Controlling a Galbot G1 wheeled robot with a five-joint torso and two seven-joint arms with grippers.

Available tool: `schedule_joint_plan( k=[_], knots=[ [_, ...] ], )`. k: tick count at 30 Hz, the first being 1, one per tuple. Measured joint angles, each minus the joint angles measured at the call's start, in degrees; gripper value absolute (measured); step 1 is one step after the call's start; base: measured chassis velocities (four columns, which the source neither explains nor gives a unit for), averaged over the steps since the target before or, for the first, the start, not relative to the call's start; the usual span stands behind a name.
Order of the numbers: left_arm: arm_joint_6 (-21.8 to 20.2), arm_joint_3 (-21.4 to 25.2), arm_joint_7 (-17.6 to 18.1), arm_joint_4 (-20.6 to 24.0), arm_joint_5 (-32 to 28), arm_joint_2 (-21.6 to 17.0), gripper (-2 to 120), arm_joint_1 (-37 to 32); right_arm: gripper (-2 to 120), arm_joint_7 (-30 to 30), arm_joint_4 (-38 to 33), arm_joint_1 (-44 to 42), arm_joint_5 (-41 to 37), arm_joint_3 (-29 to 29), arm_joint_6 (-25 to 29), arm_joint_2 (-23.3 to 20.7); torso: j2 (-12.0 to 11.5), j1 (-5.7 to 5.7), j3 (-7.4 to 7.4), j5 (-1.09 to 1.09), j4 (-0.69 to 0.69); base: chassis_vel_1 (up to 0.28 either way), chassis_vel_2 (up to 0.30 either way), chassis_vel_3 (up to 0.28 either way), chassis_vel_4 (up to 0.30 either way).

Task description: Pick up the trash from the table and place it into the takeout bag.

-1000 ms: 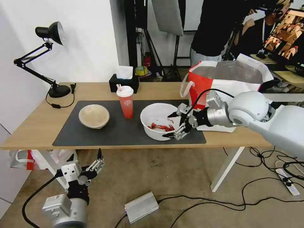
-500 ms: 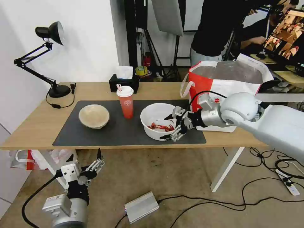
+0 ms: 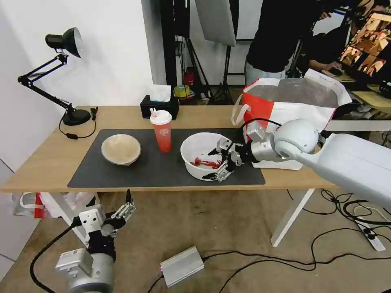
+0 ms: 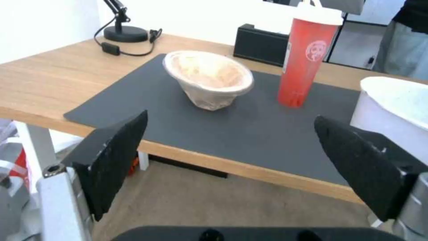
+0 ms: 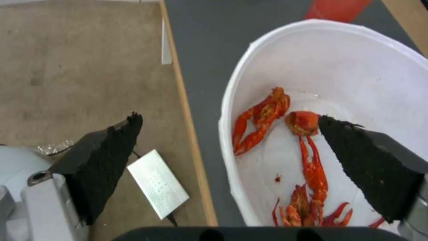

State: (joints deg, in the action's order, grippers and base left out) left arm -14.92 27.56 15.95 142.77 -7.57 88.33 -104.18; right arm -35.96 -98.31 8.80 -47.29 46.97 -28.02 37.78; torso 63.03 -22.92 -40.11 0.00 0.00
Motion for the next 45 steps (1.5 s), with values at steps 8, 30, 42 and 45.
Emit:
schedule_joint_plan(
  k=[8, 30, 42, 45],
  knots=[
    [0.00, 0.13, 0.04, -0.34, -0.01, -0.55, 100, -0.09, 100, -0.64, 2.64, 0.02, -0.04, 0.57, 0.29, 1.44, 0.00, 0.00, 0.00, 0.00, 0.00, 0.000, 0.000, 0.000, 0.000],
    [0.00, -0.11, 0.12, -0.69, 0.17, -0.27, 100, 0.07, 100, -2.77, 6.55, 4.03, -2.84, 3.99, -1.19, 3.32, 0.00, 0.00, 0.00, 0.00, 0.00, 0.000, 0.000, 0.000, 0.000],
    [0.00, -0.74, 0.17, -0.69, 0.24, -0.07, 100, 0.36, 100, -2.71, 7.16, 3.67, -2.59, 4.70, -1.49, 4.51, 0.00, 0.00, 0.00, 0.00, 0.00, 0.000, 0.000, 0.000, 0.000],
    [0.00, -0.75, 0.20, -0.70, 0.25, -0.07, 100, 0.40, 100, -2.68, 7.23, 3.13, -2.43, 4.60, -1.53, 4.73, 0.00, 0.00, 0.00, 0.00, 0.00, 0.000, 0.000, 0.000, 0.000]
  ],
)
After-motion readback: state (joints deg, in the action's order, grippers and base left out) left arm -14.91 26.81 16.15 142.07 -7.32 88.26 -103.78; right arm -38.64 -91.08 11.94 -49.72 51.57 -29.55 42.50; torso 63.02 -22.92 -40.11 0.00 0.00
